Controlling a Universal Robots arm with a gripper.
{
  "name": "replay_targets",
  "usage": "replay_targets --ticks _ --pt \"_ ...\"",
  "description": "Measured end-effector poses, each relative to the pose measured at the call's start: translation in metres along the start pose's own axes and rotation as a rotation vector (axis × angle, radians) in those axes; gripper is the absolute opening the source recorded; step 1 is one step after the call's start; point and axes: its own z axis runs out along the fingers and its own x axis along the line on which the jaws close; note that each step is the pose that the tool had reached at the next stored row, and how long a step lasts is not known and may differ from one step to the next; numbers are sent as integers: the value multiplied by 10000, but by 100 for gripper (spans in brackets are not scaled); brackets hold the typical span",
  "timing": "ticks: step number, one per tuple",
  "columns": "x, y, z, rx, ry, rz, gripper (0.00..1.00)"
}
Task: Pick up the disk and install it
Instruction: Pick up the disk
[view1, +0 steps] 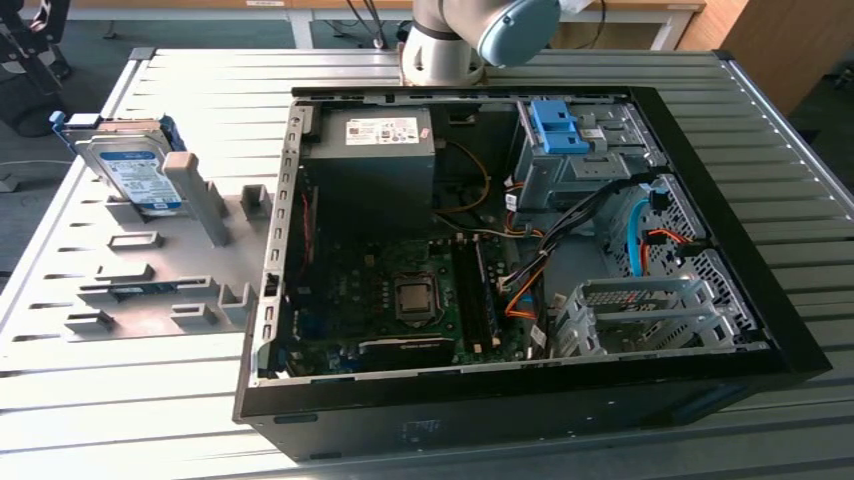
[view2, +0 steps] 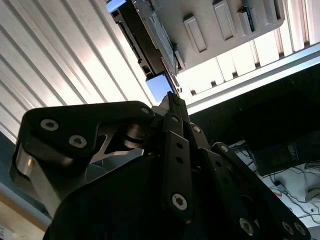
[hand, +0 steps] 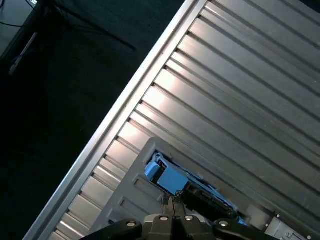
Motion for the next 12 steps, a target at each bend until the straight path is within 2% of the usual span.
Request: replay_targets --ticks 12 --pt "0 0 0 -20 41 -930 11"
